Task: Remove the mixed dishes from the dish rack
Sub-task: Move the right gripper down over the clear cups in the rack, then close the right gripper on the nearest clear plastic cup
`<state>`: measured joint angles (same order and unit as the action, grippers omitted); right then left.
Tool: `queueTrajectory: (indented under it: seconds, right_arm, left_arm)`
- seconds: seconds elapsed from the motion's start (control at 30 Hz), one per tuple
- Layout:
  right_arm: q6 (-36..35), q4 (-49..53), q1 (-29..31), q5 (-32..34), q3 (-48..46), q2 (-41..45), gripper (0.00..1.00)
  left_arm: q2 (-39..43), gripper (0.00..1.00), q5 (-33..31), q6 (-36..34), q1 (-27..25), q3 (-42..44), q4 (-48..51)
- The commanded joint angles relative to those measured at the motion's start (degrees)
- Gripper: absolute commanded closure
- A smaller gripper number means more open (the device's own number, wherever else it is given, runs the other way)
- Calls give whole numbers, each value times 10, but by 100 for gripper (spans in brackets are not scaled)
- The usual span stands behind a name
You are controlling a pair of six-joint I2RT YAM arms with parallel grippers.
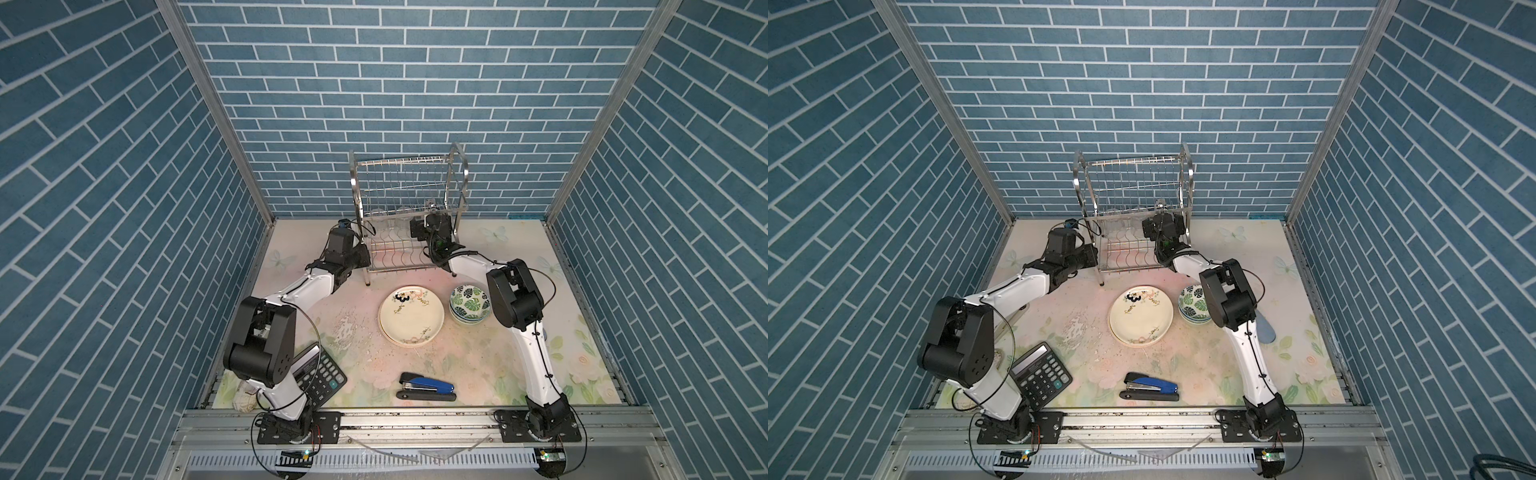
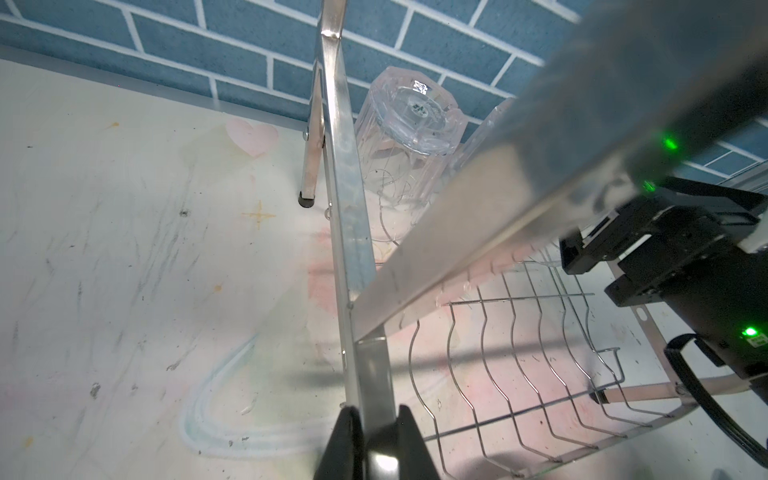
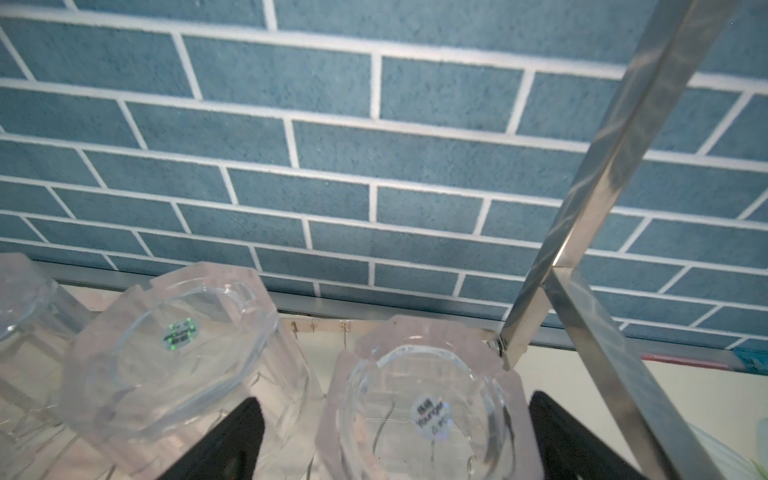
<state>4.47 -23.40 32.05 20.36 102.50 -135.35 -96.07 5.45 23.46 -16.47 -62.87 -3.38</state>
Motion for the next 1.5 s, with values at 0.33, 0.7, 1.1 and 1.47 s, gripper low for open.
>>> queueTrajectory:
  seconds: [0.33, 0.7, 1.1, 1.47]
  right_arm:
    - [6, 94, -40, 2, 62, -41, 13]
    - [5, 91, -51, -14, 66, -44, 39]
    - [31, 63, -48, -60, -19, 24, 61]
    - [63, 41, -22, -119, -110, 110, 69]
  left_arm:
    - [-5, 100, 18, -32, 0, 17, 70]
    - [-8, 100, 16, -31, 0, 17, 70]
    - [-12, 100, 17, -29, 0, 15, 68]
    - [-5, 100, 18, -27, 0, 14, 68]
